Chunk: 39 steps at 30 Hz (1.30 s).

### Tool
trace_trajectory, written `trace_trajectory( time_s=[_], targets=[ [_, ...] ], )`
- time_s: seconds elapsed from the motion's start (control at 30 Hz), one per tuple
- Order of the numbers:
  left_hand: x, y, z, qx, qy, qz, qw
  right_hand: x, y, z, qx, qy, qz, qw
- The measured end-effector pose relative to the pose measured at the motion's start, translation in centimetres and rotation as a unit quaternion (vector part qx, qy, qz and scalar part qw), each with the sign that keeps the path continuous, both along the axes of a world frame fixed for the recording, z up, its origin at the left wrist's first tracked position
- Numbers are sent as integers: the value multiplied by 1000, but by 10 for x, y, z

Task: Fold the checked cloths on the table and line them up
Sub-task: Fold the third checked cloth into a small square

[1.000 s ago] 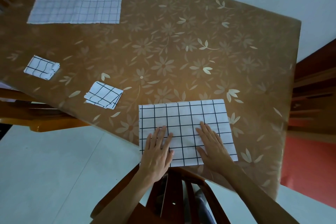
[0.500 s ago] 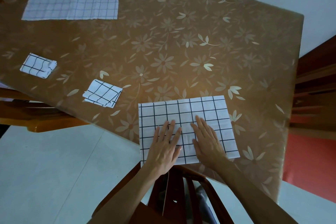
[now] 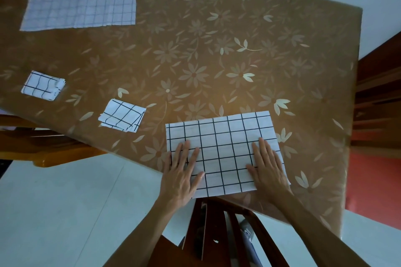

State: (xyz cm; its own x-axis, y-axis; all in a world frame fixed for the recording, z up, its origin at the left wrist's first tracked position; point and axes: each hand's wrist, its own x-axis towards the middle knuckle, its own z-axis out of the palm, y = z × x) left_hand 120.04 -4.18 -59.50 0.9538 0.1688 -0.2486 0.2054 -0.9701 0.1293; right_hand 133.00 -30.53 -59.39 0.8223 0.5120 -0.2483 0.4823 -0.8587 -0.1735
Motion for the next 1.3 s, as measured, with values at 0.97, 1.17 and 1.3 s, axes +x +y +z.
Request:
trace_trajectory(
  time_s=[0.97,1.17,1.3],
  targets=[
    [-11,-14,82,-102,-81,-113,985,-94,38,64,121,51,79,988],
    [3,-63,107,-163,-75,-164,970,-88,18,58,200,3,-31,979],
    [10,-74,117,-230,-5,-197,953,-79,-21,60,201,42,-95,974]
  ],
)
